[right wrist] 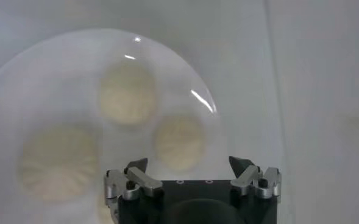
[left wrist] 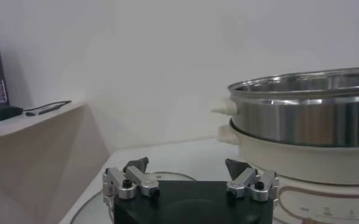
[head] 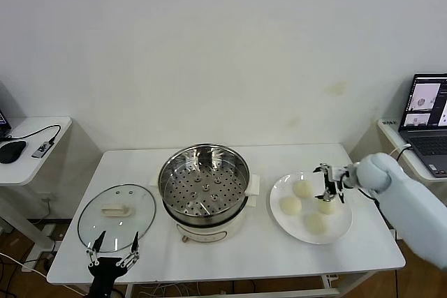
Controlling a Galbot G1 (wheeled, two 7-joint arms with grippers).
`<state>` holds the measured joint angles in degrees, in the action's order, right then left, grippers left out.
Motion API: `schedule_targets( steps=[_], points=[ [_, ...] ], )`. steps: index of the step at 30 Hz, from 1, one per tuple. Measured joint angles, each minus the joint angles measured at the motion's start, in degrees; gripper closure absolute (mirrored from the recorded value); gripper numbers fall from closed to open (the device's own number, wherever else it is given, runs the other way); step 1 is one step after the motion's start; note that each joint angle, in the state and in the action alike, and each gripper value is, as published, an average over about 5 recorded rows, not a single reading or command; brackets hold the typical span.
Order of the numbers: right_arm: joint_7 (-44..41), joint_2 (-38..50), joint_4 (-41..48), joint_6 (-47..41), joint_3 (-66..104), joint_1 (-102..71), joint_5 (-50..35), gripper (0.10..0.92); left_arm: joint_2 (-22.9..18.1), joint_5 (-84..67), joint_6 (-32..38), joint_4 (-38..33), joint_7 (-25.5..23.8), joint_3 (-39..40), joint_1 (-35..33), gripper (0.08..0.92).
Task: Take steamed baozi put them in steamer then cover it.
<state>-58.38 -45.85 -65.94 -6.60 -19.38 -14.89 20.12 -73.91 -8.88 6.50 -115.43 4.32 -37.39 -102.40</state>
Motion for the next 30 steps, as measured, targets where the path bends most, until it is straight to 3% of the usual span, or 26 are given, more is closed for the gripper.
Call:
schedule_targets(
  steps=[12, 30],
  points=[
    [-2.79, -5.25, 9.48, 0.61, -7.32, 6.50, 1.23, 0.203, 0.58, 0.32, 0.02, 0.18, -0.27, -0.70, 0.05, 0.177],
    [-3.36, -10.00, 15.49, 0.40, -10.55, 8.94, 2.12, 0.231, 0.60, 1.41, 0.24, 0.38, -0.49, -1.07, 0.15, 0.177]
  ],
)
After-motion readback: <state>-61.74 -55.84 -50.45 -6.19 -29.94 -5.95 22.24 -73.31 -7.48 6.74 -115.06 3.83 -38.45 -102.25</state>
